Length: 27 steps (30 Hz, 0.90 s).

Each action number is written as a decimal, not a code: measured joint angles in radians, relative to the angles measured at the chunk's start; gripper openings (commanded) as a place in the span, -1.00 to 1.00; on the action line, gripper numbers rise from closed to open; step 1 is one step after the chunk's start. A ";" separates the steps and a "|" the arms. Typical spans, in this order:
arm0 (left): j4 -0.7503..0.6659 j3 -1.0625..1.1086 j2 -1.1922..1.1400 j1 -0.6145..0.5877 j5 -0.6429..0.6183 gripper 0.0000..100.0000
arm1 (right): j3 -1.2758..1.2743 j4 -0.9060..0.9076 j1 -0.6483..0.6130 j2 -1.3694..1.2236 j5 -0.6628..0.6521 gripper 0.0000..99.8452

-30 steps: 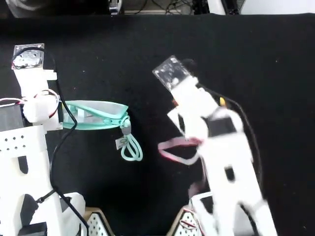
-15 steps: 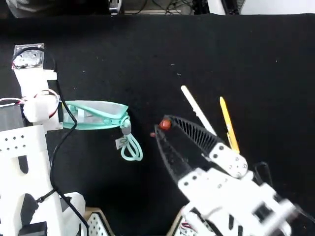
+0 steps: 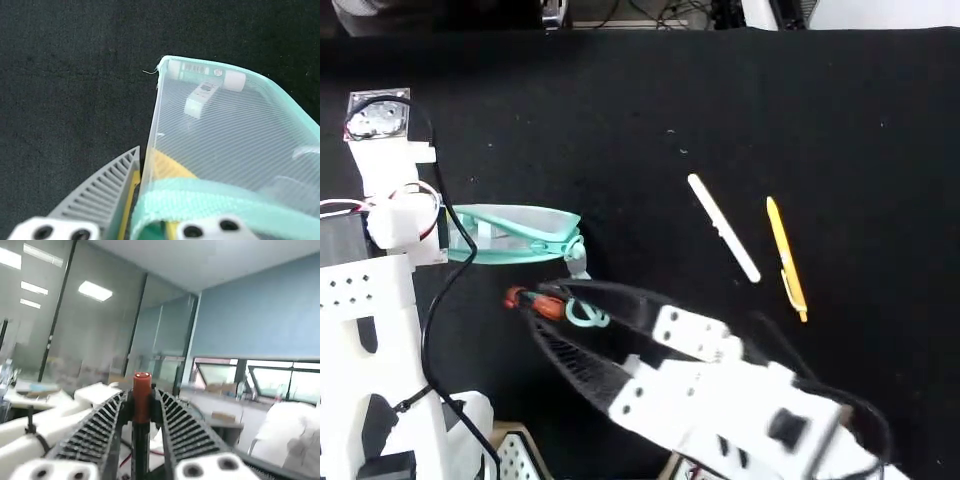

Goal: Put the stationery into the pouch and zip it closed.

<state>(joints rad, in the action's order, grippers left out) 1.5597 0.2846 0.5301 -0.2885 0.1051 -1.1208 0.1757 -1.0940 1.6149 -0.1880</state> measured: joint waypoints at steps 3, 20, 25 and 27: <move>0.000 0.000 0.000 0.000 0.000 -0.94 | 0.000 -0.020 -0.006 -0.063 -0.037 -0.97; 0.000 0.012 0.002 0.000 0.000 -0.94 | -0.002 -0.356 0.038 -0.413 -0.325 -0.97; 0.000 0.012 0.002 0.000 0.000 -0.94 | -0.032 -0.358 0.089 -0.477 -0.325 -0.97; 0.000 0.012 0.002 0.000 0.000 -0.94 | -0.064 -0.358 0.089 -0.480 -0.325 -0.97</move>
<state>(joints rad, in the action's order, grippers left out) 1.5597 0.2969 0.5317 -0.2885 0.1051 -1.1853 -0.1818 -1.0050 1.1347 -0.5132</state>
